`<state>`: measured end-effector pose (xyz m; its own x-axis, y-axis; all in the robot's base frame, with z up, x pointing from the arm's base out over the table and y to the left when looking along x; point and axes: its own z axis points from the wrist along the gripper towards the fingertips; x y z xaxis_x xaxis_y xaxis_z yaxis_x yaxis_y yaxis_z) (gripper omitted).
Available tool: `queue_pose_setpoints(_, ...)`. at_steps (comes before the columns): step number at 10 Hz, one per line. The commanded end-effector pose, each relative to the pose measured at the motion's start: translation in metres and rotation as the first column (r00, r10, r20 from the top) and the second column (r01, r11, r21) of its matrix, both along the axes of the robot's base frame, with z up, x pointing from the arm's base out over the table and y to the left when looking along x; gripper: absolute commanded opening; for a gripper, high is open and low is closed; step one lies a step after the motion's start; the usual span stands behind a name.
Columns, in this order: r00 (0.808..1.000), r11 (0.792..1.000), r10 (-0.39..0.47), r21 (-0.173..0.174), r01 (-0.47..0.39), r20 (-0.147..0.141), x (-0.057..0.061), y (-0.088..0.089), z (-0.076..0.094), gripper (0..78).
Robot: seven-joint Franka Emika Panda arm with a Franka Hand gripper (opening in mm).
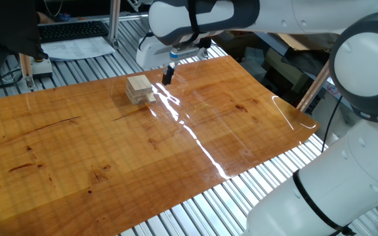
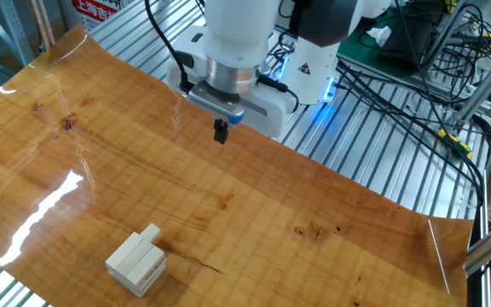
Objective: Play Jenga
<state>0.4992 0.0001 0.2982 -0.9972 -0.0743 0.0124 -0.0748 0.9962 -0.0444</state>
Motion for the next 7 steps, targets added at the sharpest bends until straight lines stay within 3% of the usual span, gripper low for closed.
queue_pose_setpoints(1,0.994,0.992,0.111,-0.060,-0.111,-0.007,0.0005,0.0005,-0.0025,0.0)
queue_pose_setpoints(7,0.994,0.992,0.112,-0.059,-0.113,-0.007,0.0009,0.0008,-0.0057,0.0)
